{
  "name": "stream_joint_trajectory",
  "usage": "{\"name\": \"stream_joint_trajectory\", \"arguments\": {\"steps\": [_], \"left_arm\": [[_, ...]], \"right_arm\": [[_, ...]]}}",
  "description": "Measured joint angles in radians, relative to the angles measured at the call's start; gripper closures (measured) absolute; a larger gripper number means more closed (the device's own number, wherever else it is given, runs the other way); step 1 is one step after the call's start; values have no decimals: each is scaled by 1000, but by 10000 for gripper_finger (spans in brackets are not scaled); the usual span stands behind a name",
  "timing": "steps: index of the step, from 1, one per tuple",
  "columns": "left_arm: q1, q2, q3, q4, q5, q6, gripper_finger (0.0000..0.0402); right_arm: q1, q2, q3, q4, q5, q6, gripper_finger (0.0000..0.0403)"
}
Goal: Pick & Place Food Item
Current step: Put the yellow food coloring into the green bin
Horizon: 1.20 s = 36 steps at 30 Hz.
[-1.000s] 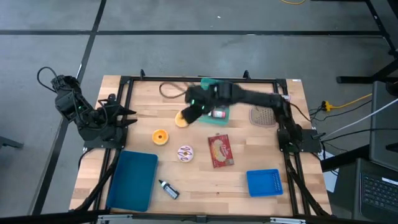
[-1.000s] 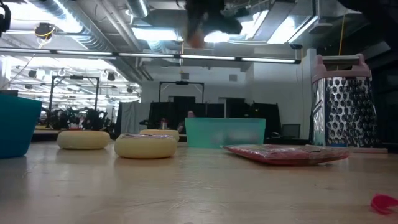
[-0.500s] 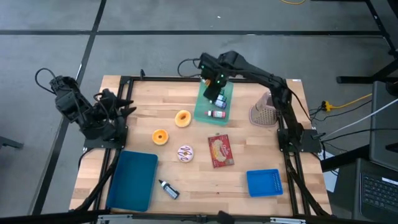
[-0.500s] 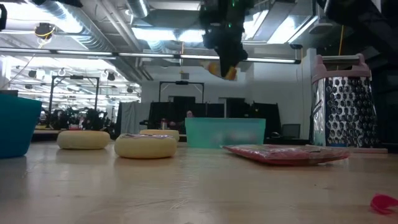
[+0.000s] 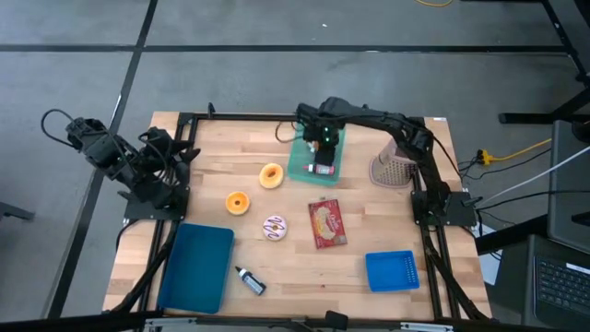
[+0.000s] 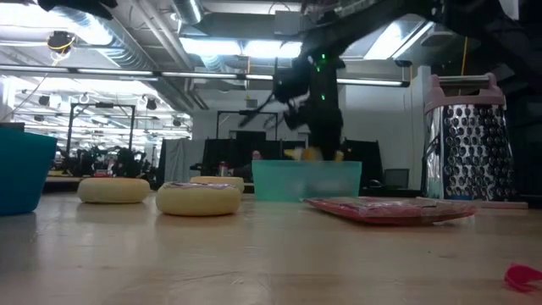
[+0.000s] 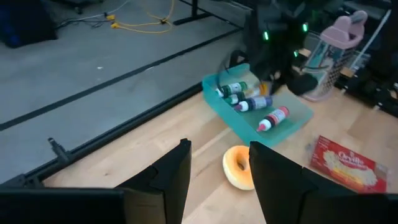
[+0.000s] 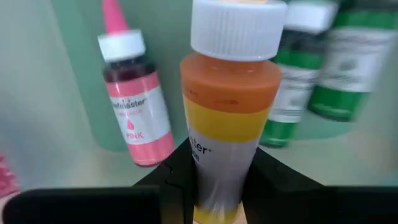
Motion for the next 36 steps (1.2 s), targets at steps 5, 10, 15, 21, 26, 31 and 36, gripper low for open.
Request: {"name": "stream_joint_trajectory", "arguments": {"steps": [5,10,15,21,26,31,36], "left_arm": [[29,0,0,0,0,-7,245],[50,1,0,0,1,-9,245],[65,1,0,0,2,-9,245],[66,1,0,0,3,-9,245],[66,1,0,0,3,-9,245],[66,1,0,0,3,-9,245],[66,1,-1,0,3,-9,245]], "right_arm": [[3,0,-97,65,-15,-27,314],[6,0,-108,116,-31,-59,314],[6,0,-108,124,-55,-81,314],[8,0,-108,121,-92,-83,303],[12,0,-108,120,-112,-67,244],[22,0,-108,117,-112,-37,185],[24,0,-108,115,-113,1,160]]}}
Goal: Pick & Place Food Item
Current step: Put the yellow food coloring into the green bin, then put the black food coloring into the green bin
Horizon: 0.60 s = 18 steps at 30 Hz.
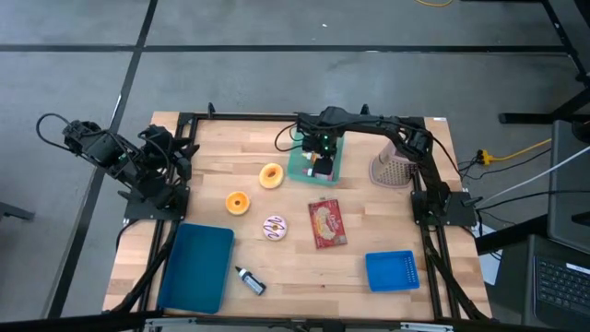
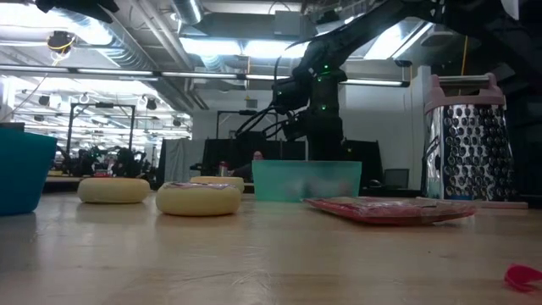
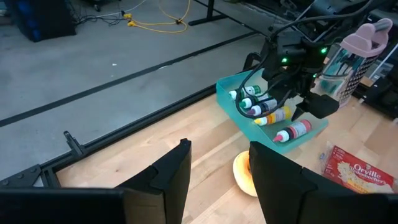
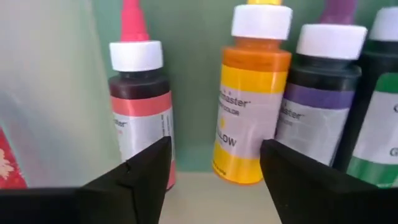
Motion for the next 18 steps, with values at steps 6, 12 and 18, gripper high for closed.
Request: {"name": "stream_joint_trajectory", "arguments": {"steps": [6,12,18], "left_arm": [[0,-1,0,-2,6,26,245],[0,-2,0,-9,36,27,245],[-15,-28,0,79,197,155,245]], "right_arm": [[0,0,14,-9,-105,119,166],[11,-1,137,14,-148,226,177],[10,-2,357,46,-149,341,179]]}}
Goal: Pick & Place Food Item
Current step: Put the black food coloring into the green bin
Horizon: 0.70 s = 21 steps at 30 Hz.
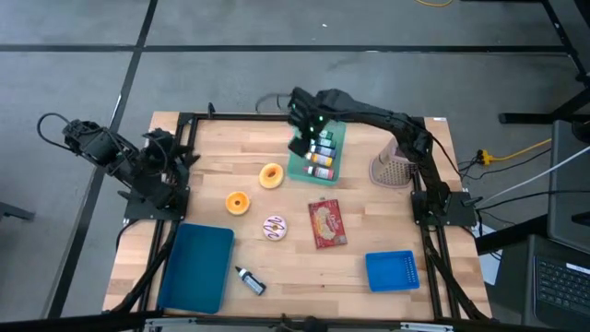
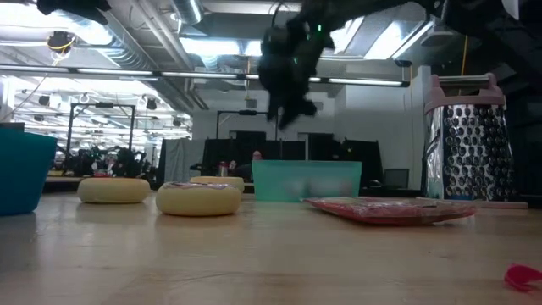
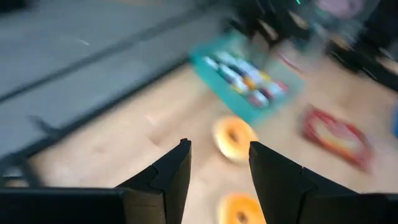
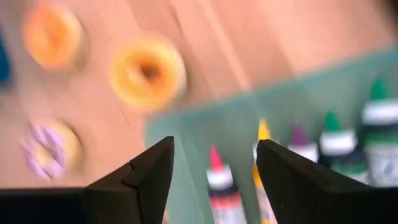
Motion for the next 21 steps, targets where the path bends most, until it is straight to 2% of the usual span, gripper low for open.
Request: {"name": "stream_joint_trajectory", "arguments": {"steps": [4,8,14,21], "left_arm": [[-3,14,0,136,174,213,245],[14,70,0,159,326,392,245],[66,208,0,210,586,639,245],[132,369,0,342,799,936,245]], "right_arm": [[4,0,155,21,-2,79,179],[14,-2,278,41,-2,153,179],[44,-42,268,124,-6,255,179],[104,-42,270,147,52,317,179]]}}
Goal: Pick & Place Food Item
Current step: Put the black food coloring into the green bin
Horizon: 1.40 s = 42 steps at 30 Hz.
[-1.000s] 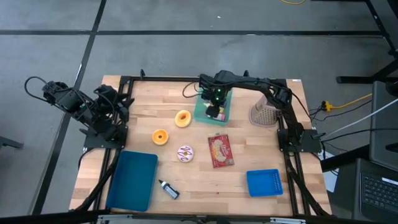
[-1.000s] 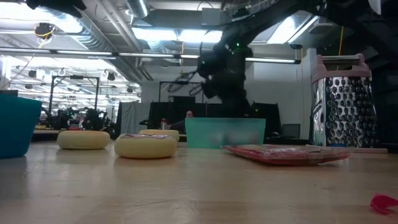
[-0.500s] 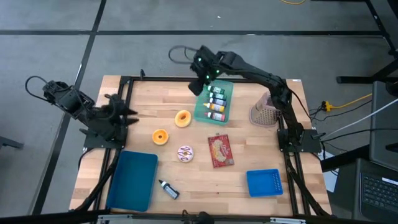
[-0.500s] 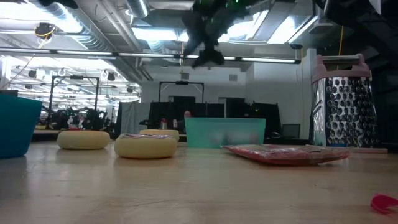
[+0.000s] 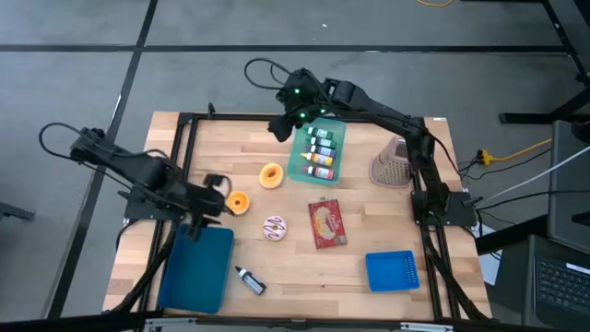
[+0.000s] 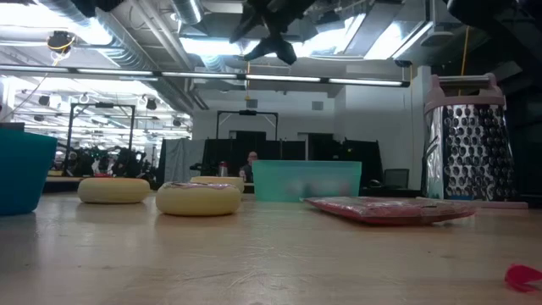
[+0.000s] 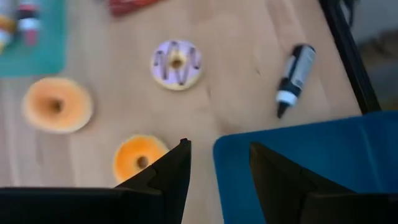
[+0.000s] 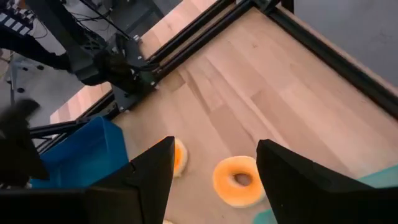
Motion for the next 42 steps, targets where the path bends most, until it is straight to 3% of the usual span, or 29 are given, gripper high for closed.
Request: {"name": "stream_joint_trajectory", "arguments": {"steps": [4,10,19,28,42], "left_arm": [[30,56,-54,89,120,104,245],[43,98,-214,345,258,127,245],[36,216,-261,489,227,102,245],[-64,382,-260,655,240,-25,245],[-143,549,-183,651,232,-115,232]], "right_arm": [[32,-6,0,50,3,50,179],[76,-19,1,112,23,111,179],[101,-42,6,101,46,118,179],[101,-42,6,92,-29,26,179],[101,-42,6,92,-88,-73,179]]}}
